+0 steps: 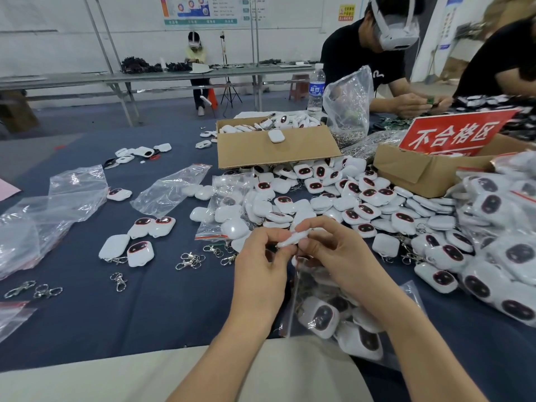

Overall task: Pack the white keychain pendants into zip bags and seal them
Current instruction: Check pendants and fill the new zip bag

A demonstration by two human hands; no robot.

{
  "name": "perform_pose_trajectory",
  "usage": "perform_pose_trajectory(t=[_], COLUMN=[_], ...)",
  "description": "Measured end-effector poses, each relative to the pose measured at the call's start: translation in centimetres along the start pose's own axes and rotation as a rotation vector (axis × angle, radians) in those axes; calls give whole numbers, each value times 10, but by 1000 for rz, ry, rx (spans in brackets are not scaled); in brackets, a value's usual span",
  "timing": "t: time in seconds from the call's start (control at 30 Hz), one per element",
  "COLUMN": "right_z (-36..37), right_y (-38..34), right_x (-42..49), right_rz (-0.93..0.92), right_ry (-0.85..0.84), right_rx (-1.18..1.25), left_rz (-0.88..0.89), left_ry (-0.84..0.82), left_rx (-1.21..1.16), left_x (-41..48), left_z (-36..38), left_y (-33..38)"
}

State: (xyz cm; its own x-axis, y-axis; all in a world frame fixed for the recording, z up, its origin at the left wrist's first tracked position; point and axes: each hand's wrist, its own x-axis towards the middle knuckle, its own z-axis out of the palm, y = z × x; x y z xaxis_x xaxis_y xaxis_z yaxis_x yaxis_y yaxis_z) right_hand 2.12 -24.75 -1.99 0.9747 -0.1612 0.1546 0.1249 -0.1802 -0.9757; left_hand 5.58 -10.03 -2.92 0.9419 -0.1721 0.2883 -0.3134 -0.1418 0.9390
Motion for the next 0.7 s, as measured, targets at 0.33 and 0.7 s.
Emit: perform_pose_trajectory(t=[0.33,0.7], right_z=[0,-1], right_y=[-5,-8], right_x=[-1,-3], right_rz=[33,42], right_ry=[14,-37], right_rx=[120,138], left_rz=[-75,-107], left_ry=[-114,-179], left_rx=[-97,-169], left_x=[1,4], left_z=[-2,-7], left_y=[3,1])
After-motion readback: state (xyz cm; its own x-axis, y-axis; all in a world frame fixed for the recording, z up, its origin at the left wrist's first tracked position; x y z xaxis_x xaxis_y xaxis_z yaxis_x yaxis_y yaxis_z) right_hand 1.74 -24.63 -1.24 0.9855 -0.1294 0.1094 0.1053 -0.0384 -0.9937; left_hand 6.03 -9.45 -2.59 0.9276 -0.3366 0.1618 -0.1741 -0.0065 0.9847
